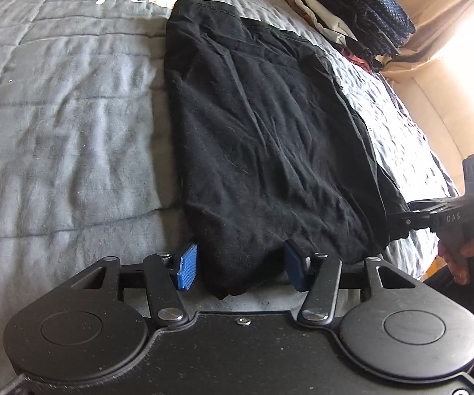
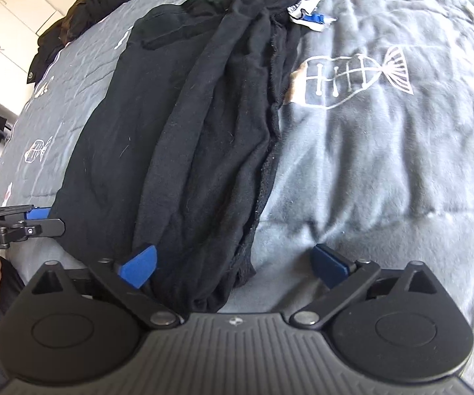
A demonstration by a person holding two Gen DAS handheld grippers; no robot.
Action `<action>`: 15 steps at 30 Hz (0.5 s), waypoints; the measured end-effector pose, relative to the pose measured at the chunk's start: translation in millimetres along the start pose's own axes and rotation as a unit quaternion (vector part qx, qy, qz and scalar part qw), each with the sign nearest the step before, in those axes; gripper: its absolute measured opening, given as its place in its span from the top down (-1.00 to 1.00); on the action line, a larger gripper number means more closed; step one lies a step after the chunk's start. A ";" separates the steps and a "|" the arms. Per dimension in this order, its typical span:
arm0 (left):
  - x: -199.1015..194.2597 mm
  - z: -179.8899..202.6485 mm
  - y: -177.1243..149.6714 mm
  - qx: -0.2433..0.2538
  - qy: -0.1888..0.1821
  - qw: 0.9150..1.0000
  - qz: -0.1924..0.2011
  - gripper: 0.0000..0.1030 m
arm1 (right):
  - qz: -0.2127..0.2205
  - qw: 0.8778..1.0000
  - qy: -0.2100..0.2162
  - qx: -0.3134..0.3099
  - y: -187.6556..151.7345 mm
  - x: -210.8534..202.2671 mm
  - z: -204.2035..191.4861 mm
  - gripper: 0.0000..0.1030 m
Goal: Fold clothes
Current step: 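Close the left tool on the folded shirt's edge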
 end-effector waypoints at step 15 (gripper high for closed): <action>10.4 -10.7 1.1 -0.023 -0.019 0.999 -0.018 0.32 | -0.013 0.998 0.058 0.031 -0.1 -0.2 0.0 -0.21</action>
Point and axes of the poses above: each gripper's, at about its wrist camera, not at the fingertips, and x roughly the way its jaws point, z to its right, y to its top, the point moved 4 cm from there along x, roughly the way its jaws point, and after that the axes turned 5 degrees about -x, right-handed, at the moved point
